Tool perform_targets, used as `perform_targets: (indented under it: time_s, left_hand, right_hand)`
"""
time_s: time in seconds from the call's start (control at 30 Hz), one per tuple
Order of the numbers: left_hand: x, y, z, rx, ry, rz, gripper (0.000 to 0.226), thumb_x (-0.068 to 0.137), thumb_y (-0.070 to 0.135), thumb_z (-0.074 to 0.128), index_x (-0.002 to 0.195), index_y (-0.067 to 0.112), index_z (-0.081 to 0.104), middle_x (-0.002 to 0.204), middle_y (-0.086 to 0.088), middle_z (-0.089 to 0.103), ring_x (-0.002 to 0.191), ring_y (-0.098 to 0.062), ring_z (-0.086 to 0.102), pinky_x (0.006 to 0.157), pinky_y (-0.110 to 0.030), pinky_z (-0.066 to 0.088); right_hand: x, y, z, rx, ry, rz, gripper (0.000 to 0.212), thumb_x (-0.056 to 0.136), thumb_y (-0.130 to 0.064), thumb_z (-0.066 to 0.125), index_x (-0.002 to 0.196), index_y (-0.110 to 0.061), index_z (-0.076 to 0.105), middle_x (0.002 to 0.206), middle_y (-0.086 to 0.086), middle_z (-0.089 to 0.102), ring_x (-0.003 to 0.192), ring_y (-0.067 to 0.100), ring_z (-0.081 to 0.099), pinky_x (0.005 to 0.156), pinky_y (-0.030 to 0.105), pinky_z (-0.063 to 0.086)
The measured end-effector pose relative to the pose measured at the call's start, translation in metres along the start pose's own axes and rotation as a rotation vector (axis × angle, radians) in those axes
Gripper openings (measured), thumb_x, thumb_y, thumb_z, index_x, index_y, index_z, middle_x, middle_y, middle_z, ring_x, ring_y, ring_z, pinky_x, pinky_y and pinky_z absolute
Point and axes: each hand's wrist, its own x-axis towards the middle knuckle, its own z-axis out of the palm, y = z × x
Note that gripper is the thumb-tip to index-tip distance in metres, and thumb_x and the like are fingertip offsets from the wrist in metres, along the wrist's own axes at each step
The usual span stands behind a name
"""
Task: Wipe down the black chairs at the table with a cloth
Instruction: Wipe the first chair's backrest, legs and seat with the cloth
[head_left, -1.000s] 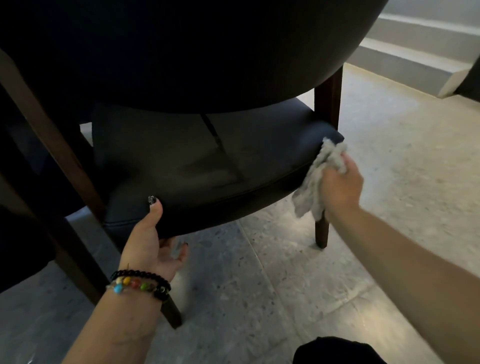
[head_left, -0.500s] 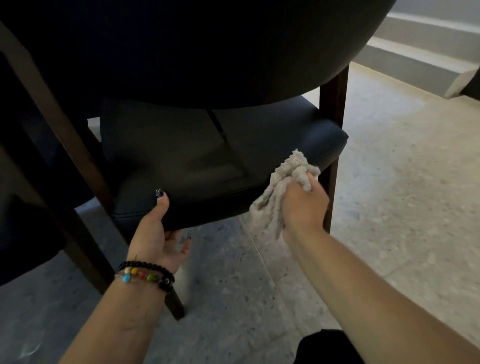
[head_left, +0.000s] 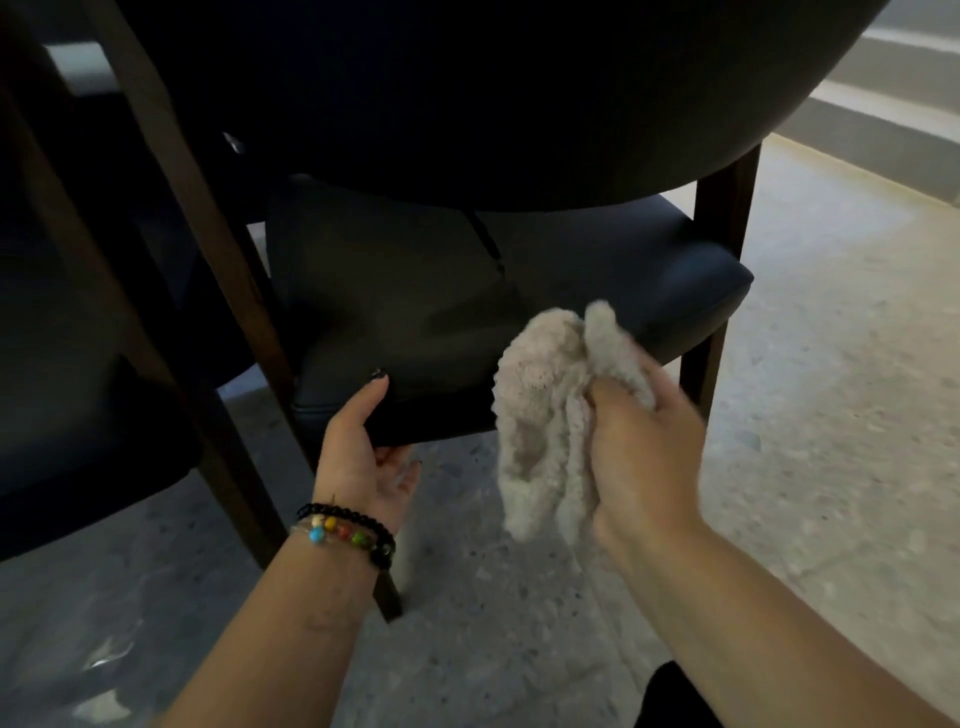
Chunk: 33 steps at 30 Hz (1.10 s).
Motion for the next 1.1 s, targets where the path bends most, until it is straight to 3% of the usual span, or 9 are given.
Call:
perform_targets:
  time_s: [0.1,0.2,0.27,0.4,0.6,0.77,0.87,0.97,1.1]
  left_hand:
    - [-0.002,0.004,-0.001,-0.108,0.037,-0.013,0.045,0.077,0.044,0.069,0.114,0.022,0.058,0.113,-0.003,0.063,0.105,-0.02,0.057,0.104,-0.042,0.031]
    - [-0.005,0.008,-0.011,-0.256,0.019,-0.072,0.042,0.079,0.05,0.063,0.1,0.014,0.055,0.113,-0.009,0.06,0.111,-0.028,0.056,0.11,-0.047,0.025]
    - [-0.007,0.01,-0.02,-0.301,-0.056,-0.108,0.051,0.081,0.054,0.058,0.104,0.008,0.055,0.117,-0.013,0.06,0.113,-0.031,0.055,0.111,-0.049,0.024]
    - [-0.01,0.012,-0.041,-0.259,-0.128,-0.124,0.071,0.083,0.062,0.051,0.121,0.002,0.053,0.118,-0.018,0.064,0.117,-0.03,0.056,0.115,-0.048,0.023]
    - [-0.015,0.025,-0.047,-0.108,0.005,-0.102,0.06,0.093,0.058,0.037,0.108,0.003,0.054,0.11,-0.018,0.063,0.105,-0.03,0.058,0.103,-0.046,0.038]
    - [-0.015,0.033,-0.064,-0.186,0.107,-0.09,0.067,0.096,0.057,0.032,0.126,0.002,0.052,0.126,-0.02,0.058,0.121,-0.034,0.052,0.108,-0.049,0.036]
    - [-0.014,0.037,-0.069,-0.191,0.178,-0.079,0.064,0.096,0.052,0.037,0.135,0.002,0.046,0.135,-0.019,0.052,0.13,-0.032,0.045,0.112,-0.049,0.029]
    - [-0.012,0.036,-0.058,-0.1,0.143,-0.122,0.064,0.087,0.049,0.054,0.129,0.001,0.048,0.117,-0.017,0.055,0.122,-0.03,0.049,0.103,-0.048,0.035]
    - [-0.004,0.041,-0.036,-0.021,0.014,-0.169,0.074,0.075,0.058,0.066,0.129,0.011,0.048,0.12,-0.012,0.055,0.121,-0.028,0.05,0.11,-0.051,0.025]
  right_hand:
    - [0.025,-0.002,-0.007,-0.33,0.0,-0.486,0.04,0.09,-0.024,0.061,0.13,-0.031,0.058,0.124,-0.014,0.062,0.113,-0.006,0.057,0.088,0.004,0.043]
    - [0.064,0.019,-0.013,-0.85,-0.203,-0.655,0.042,0.094,-0.024,0.054,0.134,-0.011,0.054,0.138,0.006,0.053,0.138,0.022,0.041,0.119,0.039,0.024]
    - [0.078,0.026,-0.016,-0.922,-0.243,-0.736,0.044,0.092,-0.027,0.049,0.128,-0.005,0.059,0.132,0.015,0.058,0.133,0.032,0.046,0.114,0.06,0.025]
    - [0.059,0.03,0.018,-0.813,-0.415,-0.86,0.047,0.09,-0.031,0.048,0.126,-0.004,0.063,0.131,0.015,0.06,0.127,0.03,0.053,0.112,0.053,0.034]
    - [0.0,0.044,0.088,-0.782,-0.597,-1.235,0.045,0.085,-0.02,0.07,0.123,0.003,0.062,0.122,0.022,0.064,0.12,0.036,0.058,0.107,0.057,0.039]
    - [-0.023,0.057,0.132,-1.104,-0.685,-1.443,0.044,0.08,-0.012,0.073,0.122,-0.005,0.063,0.129,0.02,0.059,0.129,0.039,0.049,0.108,0.058,0.035]
    - [-0.009,0.059,0.114,-1.242,-0.748,-1.575,0.057,0.084,-0.008,0.065,0.137,-0.004,0.048,0.144,0.023,0.044,0.137,0.04,0.037,0.113,0.058,0.028]
    - [0.025,0.054,0.068,-1.318,-0.788,-1.675,0.071,0.081,-0.006,0.069,0.144,-0.006,0.038,0.148,0.021,0.038,0.14,0.04,0.032,0.113,0.059,0.027]
    - [0.06,0.038,0.022,-1.392,-0.757,-1.592,0.081,0.076,-0.016,0.077,0.145,-0.009,0.036,0.15,0.019,0.035,0.141,0.038,0.031,0.112,0.058,0.03]
